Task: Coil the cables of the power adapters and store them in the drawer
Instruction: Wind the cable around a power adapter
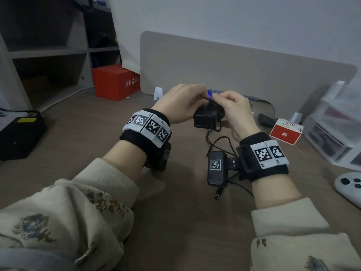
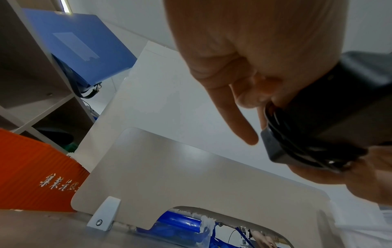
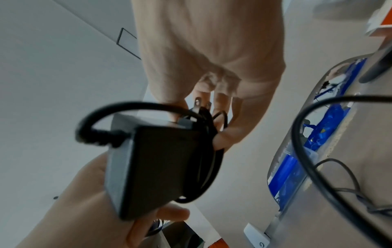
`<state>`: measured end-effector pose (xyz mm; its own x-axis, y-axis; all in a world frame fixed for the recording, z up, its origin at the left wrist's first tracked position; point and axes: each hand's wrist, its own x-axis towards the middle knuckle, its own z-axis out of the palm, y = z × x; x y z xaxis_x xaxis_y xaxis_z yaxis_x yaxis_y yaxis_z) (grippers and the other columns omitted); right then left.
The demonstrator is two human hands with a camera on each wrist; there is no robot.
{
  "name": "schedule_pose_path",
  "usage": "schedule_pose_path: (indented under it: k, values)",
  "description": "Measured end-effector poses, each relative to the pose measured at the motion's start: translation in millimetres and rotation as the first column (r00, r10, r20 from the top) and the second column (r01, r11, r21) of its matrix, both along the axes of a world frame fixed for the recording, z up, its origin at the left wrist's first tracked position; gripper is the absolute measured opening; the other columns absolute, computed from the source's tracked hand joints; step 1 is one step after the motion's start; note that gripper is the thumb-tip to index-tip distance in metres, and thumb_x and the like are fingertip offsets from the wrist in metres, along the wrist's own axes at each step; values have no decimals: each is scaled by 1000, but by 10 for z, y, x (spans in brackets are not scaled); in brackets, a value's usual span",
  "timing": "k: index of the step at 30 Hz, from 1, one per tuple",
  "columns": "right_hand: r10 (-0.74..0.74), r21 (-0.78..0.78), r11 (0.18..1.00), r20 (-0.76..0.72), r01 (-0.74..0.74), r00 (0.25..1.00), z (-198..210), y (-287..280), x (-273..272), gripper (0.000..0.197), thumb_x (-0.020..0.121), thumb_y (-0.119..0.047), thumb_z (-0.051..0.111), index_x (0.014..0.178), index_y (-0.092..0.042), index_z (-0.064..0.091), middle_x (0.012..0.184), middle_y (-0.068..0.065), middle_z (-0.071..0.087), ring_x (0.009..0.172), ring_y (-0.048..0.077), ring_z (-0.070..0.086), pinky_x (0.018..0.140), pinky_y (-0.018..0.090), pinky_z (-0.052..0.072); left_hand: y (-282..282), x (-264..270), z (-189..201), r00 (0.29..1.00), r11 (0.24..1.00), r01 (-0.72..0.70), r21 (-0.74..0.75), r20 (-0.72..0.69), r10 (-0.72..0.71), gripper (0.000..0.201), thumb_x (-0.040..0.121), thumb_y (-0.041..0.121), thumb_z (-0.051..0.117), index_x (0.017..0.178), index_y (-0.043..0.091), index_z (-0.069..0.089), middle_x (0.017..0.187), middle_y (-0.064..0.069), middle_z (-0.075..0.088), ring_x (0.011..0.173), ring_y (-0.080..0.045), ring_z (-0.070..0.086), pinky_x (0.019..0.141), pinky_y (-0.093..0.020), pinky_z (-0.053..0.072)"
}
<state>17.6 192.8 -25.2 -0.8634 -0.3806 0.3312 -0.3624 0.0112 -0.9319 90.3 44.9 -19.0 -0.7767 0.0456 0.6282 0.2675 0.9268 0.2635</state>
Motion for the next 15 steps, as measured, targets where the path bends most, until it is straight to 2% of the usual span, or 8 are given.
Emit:
schedule_pose_path:
  k: [2,4,7,8,10,13,15]
  values:
    - [3,0,1000,-60,-3,998,-3,-7,8,26,90,-33,66,68,-20,63,77,6,63,75,22,58,77,58,54,-4,5,2,1000,1000,-6,18,-4,6,12,96,16,57,99,7,64,87,2,59,67,-13,47,66,-25,34]
    - [49,10,999,-90,-48,995,-2,0,11,26,90,-37,65,72,-18,67,77,7,64,75,21,59,78,59,53,-21,8,1,1000,999,-8,34,-16,8,11,96,16,57,98,8,64,88,0,62,67,-13,48,66,-26,36]
    - [160,38,987,-143,-157,977,-4,48,-18,17,86,-38,68,75,-26,73,81,-1,70,81,16,63,84,55,53,-58,-1,-5,999,998,-23,53,-22,24,10,96,17,57,98,9,64,88,2,61,63,-5,47,67,-25,36]
    - [181,54,983,-164,-174,970,-5,63,-25,12,84,-36,69,77,-28,74,83,-2,71,83,16,64,87,55,53,-63,-3,-6,999,998,-27,49,-17,28,11,96,17,57,98,10,64,88,3,61,63,-3,47,67,-24,36]
    - [181,72,983,-174,-171,968,-19,73,-43,6,84,-28,71,79,-28,75,86,0,72,86,19,66,88,56,54,-56,1,-6,999,999,-37,6,-5,38,12,96,18,56,99,9,64,87,4,59,66,-9,47,68,-25,36]
    - [160,80,986,-197,-147,967,-43,71,-68,11,89,-19,68,82,-25,74,89,5,72,89,28,68,83,57,56,-44,0,-6,999,999,-39,-33,-2,39,13,97,17,55,100,8,64,86,6,56,73,-13,47,68,-25,34]
    - [156,79,987,-213,-142,964,-51,68,-75,12,89,-18,67,82,-26,74,89,4,72,91,28,68,81,56,57,-54,-8,-10,1000,999,-26,-36,4,26,13,97,17,55,100,8,64,85,7,55,70,-10,46,65,-21,32]
